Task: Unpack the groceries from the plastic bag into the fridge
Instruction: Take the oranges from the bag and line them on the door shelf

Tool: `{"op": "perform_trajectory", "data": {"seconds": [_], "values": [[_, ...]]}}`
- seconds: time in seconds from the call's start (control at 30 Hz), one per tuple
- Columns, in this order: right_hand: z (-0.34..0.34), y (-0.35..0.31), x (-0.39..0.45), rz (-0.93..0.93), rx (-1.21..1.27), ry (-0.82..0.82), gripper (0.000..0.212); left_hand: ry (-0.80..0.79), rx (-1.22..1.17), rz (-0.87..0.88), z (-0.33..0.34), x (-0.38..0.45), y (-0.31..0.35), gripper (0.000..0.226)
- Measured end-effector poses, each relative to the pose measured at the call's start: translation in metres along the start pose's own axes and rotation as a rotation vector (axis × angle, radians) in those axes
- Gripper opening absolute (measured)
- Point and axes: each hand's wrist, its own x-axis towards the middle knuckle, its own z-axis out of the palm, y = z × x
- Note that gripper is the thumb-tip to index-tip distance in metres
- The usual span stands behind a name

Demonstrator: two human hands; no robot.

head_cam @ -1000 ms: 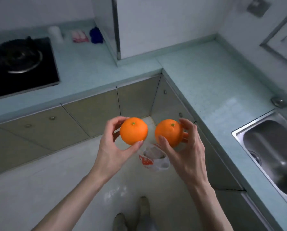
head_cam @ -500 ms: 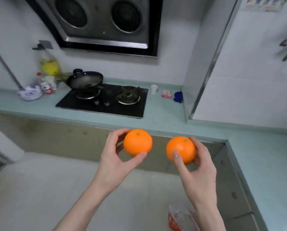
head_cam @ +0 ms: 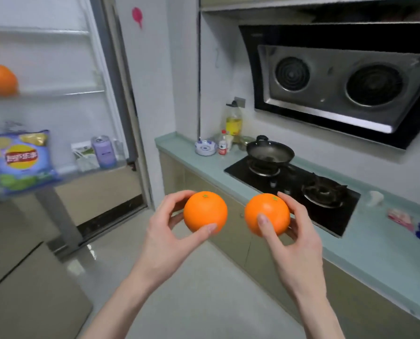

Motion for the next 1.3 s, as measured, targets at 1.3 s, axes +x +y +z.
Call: {"op": "perform_trajectory", "data": {"seconds": [1.3], "values": [[0.455,-0.207,0.212,-0.447,0.222,-0.401,0.051,0.541,0.404,0.168,-0.393,0.236,-0.031,0.072]]}}
